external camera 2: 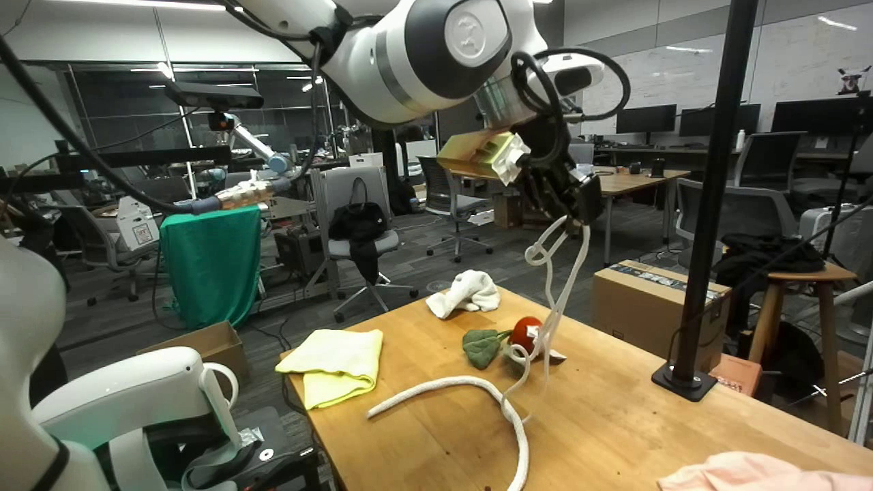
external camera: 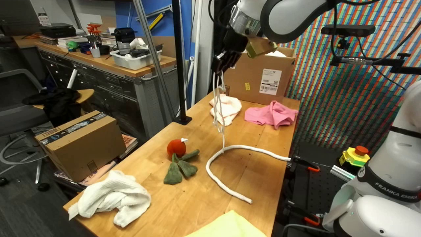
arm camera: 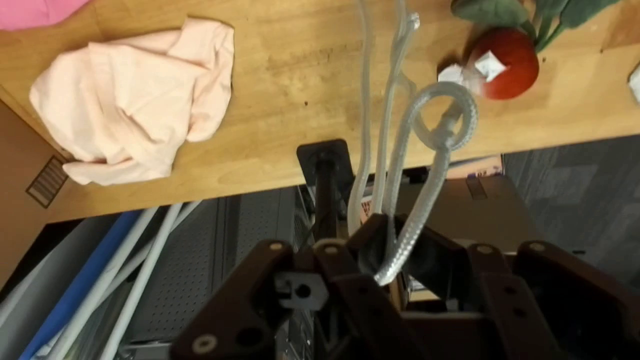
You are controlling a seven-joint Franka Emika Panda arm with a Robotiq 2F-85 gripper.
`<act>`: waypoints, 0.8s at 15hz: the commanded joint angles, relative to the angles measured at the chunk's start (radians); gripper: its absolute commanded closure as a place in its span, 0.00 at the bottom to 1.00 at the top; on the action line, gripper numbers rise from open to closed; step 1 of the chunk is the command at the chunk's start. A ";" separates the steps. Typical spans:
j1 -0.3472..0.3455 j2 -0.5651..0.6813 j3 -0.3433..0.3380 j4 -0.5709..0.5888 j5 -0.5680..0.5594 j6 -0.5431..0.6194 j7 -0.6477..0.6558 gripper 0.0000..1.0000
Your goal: Separate the objects on the heap
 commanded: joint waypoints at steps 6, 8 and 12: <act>-0.095 -0.038 0.080 0.075 0.004 0.125 0.173 0.95; -0.107 -0.036 0.092 0.089 0.001 0.132 0.196 0.95; -0.116 -0.033 0.101 0.109 -0.022 0.167 0.274 0.95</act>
